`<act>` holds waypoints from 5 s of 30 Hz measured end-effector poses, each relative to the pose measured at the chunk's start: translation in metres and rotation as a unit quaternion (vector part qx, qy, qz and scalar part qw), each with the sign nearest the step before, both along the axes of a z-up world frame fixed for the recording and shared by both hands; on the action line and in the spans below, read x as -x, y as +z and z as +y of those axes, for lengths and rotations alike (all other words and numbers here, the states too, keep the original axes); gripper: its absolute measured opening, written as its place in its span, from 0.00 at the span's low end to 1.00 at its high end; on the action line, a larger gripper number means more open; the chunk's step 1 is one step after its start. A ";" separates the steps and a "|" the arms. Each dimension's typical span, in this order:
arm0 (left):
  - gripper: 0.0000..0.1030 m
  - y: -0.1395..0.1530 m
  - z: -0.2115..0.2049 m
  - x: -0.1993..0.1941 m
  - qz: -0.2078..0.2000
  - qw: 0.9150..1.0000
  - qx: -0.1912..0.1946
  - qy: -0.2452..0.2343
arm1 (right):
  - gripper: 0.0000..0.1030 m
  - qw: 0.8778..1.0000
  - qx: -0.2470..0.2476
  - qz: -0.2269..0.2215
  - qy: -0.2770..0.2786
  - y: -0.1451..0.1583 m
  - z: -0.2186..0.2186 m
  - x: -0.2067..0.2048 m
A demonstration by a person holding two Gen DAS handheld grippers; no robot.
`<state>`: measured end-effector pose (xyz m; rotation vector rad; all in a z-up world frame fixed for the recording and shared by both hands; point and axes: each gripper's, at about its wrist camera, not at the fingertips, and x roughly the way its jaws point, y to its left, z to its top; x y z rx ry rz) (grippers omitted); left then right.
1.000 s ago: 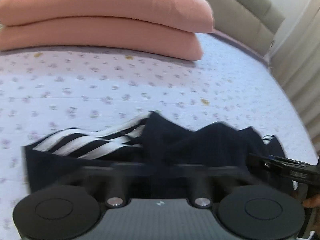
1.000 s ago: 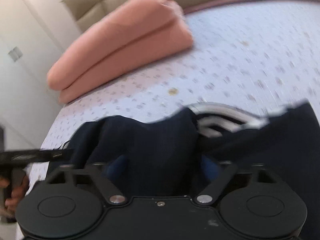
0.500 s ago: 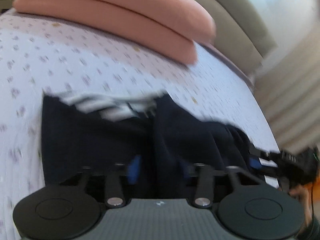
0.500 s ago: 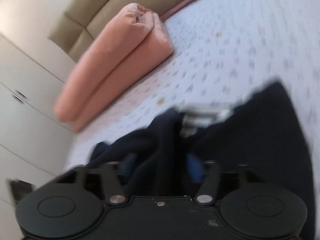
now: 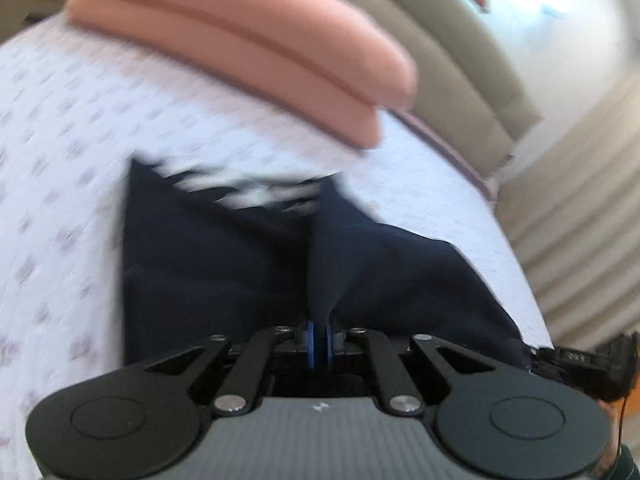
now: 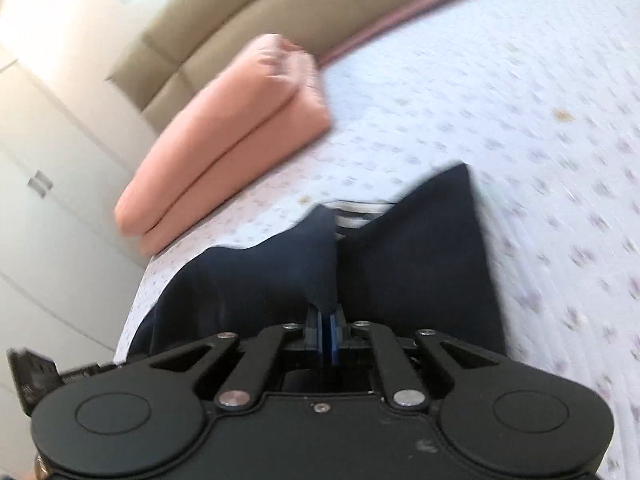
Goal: Fold large clothes
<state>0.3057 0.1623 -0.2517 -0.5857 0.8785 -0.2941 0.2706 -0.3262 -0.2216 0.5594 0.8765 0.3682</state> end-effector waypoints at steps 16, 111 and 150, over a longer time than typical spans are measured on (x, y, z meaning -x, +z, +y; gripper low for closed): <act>0.05 0.006 -0.040 0.021 0.005 0.997 -0.050 -0.051 | 0.11 0.999 0.022 0.023 0.036 -0.007 0.061 0.022; 0.07 0.003 -0.001 0.371 0.017 0.996 0.087 0.005 | 0.13 0.973 -0.227 0.015 -0.027 -0.009 -0.129 0.361; 0.78 0.025 0.052 0.021 0.076 0.994 0.067 0.028 | 0.77 0.988 -0.126 0.084 0.042 0.011 -0.016 -0.037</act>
